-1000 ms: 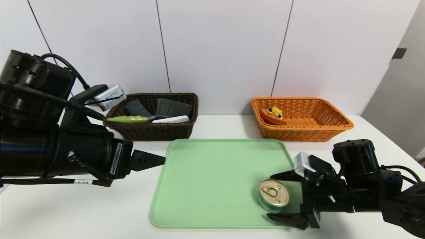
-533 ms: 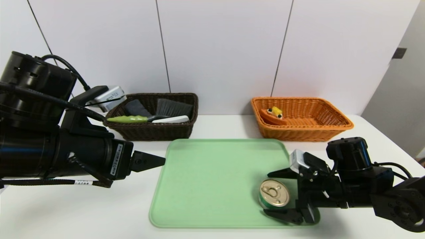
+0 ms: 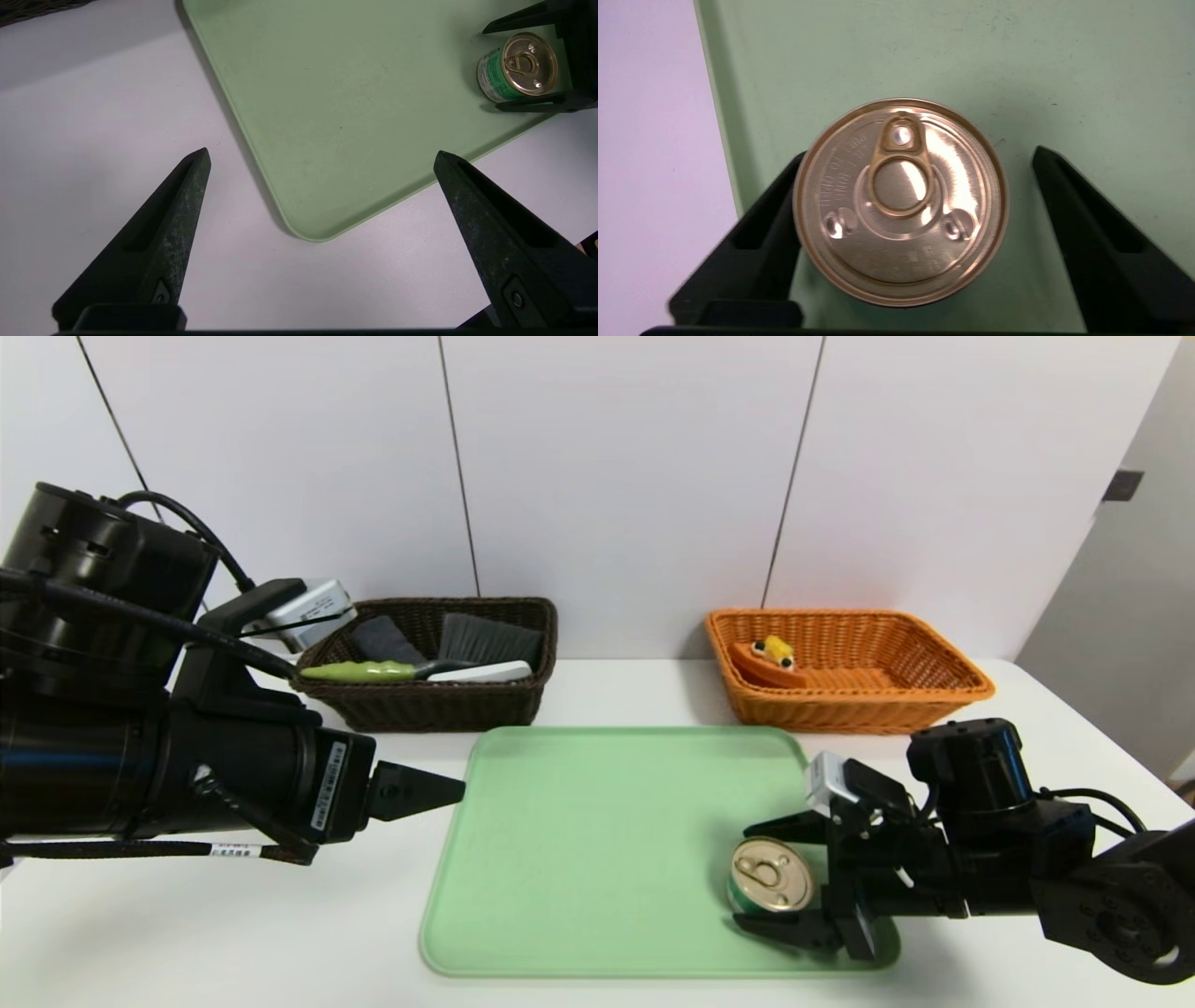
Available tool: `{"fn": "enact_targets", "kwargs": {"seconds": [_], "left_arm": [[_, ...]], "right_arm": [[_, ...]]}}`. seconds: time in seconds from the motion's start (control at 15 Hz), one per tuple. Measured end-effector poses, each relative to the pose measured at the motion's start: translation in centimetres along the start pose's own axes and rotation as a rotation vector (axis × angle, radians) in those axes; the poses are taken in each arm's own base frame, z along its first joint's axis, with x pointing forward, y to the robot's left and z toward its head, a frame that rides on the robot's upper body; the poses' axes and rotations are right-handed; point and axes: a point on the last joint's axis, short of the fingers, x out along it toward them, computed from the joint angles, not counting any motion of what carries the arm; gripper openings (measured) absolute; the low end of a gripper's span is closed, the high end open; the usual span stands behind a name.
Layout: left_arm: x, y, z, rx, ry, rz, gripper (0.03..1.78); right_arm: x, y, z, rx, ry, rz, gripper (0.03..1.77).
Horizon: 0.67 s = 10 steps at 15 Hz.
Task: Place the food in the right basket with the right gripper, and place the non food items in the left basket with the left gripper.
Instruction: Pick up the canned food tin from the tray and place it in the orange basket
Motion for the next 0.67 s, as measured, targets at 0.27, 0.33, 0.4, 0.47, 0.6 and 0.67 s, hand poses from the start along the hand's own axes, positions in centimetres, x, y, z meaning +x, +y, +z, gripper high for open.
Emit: {"fn": "enact_targets", "kwargs": {"seconds": [0.27,0.33,0.4,0.47,0.6,0.67], "left_arm": [[0.01,0.0,0.01,0.0,0.0,0.0,1.69],[0.0,0.0,0.01,0.0,-0.001,-0.001,1.69],[0.0,0.0,0.0,0.0,0.0,-0.001,1.69],[0.0,0.0,0.01,0.0,-0.001,-0.001,1.69],[-0.02,0.0,-0.01,0.0,0.0,-0.001,1.69],[-0.04,-0.01,-0.01,0.0,-0.001,-0.001,1.69]], "right_arm": [[0.02,0.09,-0.09,0.0,0.002,0.003,1.01],[0.0,0.1,-0.08,0.0,0.001,0.003,1.0],[-0.02,0.11,-0.06,-0.001,0.001,0.003,1.0],[-0.05,0.12,-0.01,-0.001,-0.001,0.002,1.0],[-0.17,0.06,0.29,-0.014,-0.015,-0.007,1.0],[-0.24,-0.03,0.56,-0.03,-0.033,-0.018,1.0]]}}
